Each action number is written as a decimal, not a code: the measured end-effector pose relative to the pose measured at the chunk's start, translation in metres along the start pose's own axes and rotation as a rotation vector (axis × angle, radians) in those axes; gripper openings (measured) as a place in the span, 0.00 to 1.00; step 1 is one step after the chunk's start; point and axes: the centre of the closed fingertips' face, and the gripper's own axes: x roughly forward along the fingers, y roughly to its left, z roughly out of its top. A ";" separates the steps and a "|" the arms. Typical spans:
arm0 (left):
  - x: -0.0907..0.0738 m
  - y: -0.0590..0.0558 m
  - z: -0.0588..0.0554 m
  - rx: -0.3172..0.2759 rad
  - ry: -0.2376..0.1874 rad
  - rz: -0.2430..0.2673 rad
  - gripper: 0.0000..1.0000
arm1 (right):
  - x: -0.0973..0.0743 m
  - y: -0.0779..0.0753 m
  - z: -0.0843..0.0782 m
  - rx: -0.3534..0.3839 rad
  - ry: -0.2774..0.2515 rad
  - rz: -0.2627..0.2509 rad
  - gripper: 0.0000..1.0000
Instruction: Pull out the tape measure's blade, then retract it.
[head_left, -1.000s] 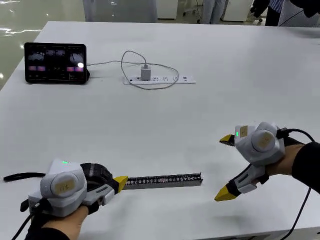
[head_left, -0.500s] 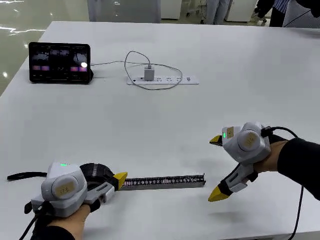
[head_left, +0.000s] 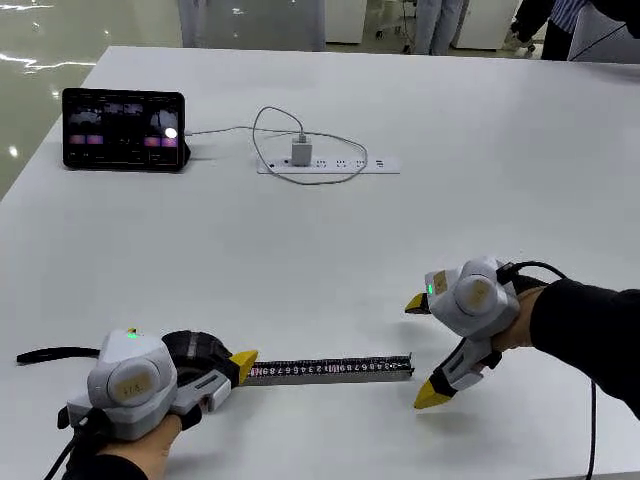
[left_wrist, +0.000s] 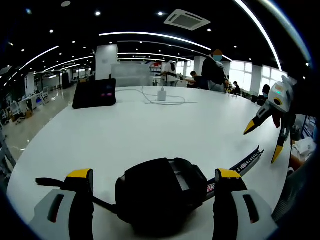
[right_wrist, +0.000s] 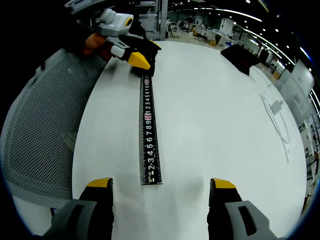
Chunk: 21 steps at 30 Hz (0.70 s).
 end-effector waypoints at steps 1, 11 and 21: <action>0.000 0.000 0.000 0.003 0.001 0.001 0.99 | 0.000 0.000 0.000 -0.002 0.000 0.001 0.74; 0.000 -0.008 -0.004 0.044 0.024 -0.019 0.99 | 0.002 0.005 0.002 0.001 -0.003 0.027 0.52; 0.000 -0.008 -0.006 0.040 0.039 -0.027 0.99 | 0.003 0.010 0.001 -0.006 0.007 0.059 0.32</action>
